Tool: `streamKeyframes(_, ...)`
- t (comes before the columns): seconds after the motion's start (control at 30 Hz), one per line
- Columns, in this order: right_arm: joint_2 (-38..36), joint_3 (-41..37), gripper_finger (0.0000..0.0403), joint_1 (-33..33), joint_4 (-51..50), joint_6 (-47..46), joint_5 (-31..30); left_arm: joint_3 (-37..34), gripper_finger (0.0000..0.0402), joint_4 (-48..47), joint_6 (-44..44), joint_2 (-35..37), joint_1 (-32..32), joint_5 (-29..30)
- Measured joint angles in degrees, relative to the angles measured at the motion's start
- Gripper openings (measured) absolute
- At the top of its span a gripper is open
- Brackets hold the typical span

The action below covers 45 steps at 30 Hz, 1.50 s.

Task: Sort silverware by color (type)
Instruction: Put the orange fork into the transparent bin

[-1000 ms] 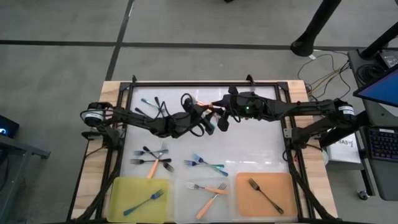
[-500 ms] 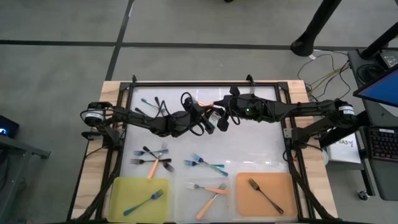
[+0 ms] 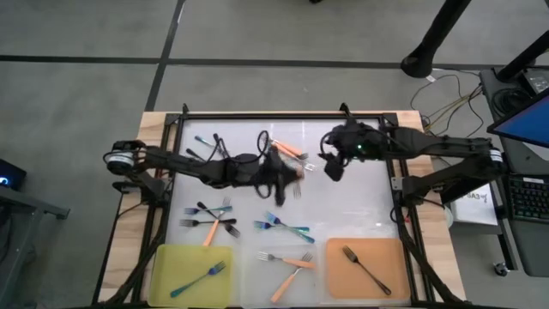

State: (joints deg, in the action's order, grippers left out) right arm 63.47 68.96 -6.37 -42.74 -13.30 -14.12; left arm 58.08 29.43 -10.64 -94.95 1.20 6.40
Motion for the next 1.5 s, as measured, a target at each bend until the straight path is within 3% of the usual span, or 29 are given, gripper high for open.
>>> streamKeyframes(0.13,-1.0,1.39,0.0212,0.02,-11.13,-4.63,-0.85,0.0,0.003,-0.04,-4.56,2.84,2.69,-15.11)
streamKeyframes(0.27,-1.39,0.86,0.0201,0.02,-17.47,-7.43,-0.97,0.02,0.003,-2.34,-8.98,5.43,7.44,-20.88)
streamKeyframes(0.4,-1.2,-0.6,0.0193,0.02,-19.15,-9.66,-0.97,0.02,0.0036,-9.8,-11.91,6.92,13.09,-20.59)
streamKeyframes(0.57,-0.34,-3.03,0.0191,0.0,-19.14,-9.68,-0.98,0.02,0.0042,-20.13,-15.47,6.52,18.6,-10.1)
streamKeyframes(1.07,0.45,-11.35,0.0191,0.0,-18.64,-13.31,-0.97,0.37,0.0048,-23.72,-25.48,2.42,19.96,-10.49)
streamKeyframes(1.33,0.45,-12.88,0.0192,-0.02,-18.45,-13.23,-1.04,0.37,0.0041,-21.62,-30.01,-3.51,20.0,-22.22)
streamKeyframes(1.5,0.45,-12.78,0.0192,-0.02,-18.21,-13.13,-1.47,0.37,0.0041,-18.37,-30.64,-5.24,19.79,-24.58)
